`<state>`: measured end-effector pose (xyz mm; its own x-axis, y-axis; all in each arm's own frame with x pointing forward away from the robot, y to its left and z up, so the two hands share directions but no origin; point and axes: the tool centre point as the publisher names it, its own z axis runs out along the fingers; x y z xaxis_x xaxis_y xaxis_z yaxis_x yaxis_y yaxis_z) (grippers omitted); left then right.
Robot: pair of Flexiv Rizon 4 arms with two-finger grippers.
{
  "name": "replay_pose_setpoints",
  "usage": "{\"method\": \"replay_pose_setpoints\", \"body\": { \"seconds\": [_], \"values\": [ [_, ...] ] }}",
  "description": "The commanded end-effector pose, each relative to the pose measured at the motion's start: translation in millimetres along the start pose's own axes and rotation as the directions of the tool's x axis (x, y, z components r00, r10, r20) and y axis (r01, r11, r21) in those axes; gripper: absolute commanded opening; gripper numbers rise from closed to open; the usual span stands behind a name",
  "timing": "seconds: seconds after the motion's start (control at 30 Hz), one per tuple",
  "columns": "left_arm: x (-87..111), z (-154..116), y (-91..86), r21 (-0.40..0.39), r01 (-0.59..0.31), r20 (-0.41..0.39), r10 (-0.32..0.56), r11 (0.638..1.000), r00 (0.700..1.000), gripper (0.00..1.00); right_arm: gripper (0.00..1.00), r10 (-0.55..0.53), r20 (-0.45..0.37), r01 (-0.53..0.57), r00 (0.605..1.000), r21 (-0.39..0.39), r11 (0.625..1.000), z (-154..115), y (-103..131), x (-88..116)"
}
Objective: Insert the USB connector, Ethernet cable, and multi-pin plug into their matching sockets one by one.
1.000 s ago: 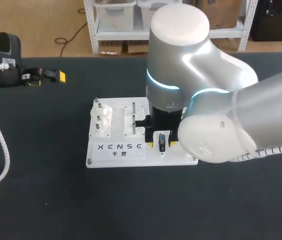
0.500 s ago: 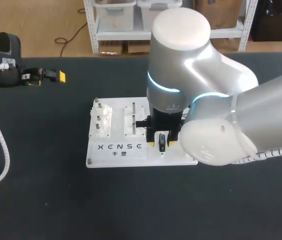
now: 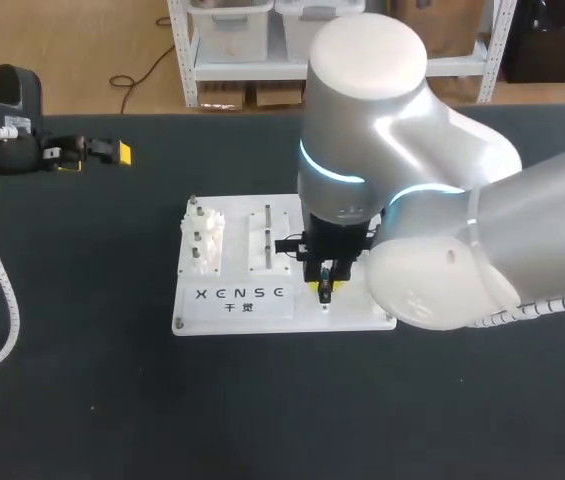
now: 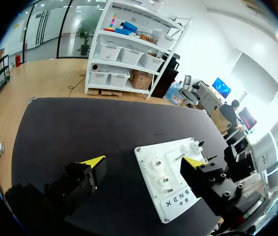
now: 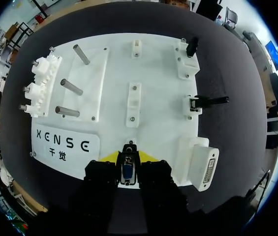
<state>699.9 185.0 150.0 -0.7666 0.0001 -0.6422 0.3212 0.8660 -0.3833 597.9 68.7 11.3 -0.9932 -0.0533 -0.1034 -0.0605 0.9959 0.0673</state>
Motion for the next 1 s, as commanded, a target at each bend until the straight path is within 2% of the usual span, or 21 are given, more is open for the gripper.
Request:
{"method": "replay_pose_setpoints", "body": {
  "seconds": [0.03, 0.43, 0.77, 1.0],
  "values": [
    [0.0, 0.0, 0.0, 0.000, 0.000, 0.000, 0.000, 1.000, 1.000, 1.00, 0.00, -0.009, 0.028, 0.009, 1.000, -0.012, 1.000, -5.9, -2.7, 2.7],
    [0.0, 0.0, 0.0, 0.000, 0.000, 0.000, 0.000, 1.000, 1.000, 1.00, 0.00, -0.024, 0.117, 0.028, 0.993, -0.035, 0.999, -41.8, -9.2, -7.7],
    [0.0, 0.0, 0.0, 0.000, 0.000, 0.000, 0.000, 1.000, 1.000, 1.00, 0.00, 0.029, 0.139, -0.025, 0.990, -0.027, 0.999, -77.6, -42.2, -11.9],
    [0.0, 0.0, 0.0, 0.000, 0.000, 0.000, 0.000, 1.000, 1.000, 1.00, 0.00, 0.051, 0.140, -0.054, 0.989, 0.020, 0.998, -82.0, -60.7, -8.4]
  ]
}}
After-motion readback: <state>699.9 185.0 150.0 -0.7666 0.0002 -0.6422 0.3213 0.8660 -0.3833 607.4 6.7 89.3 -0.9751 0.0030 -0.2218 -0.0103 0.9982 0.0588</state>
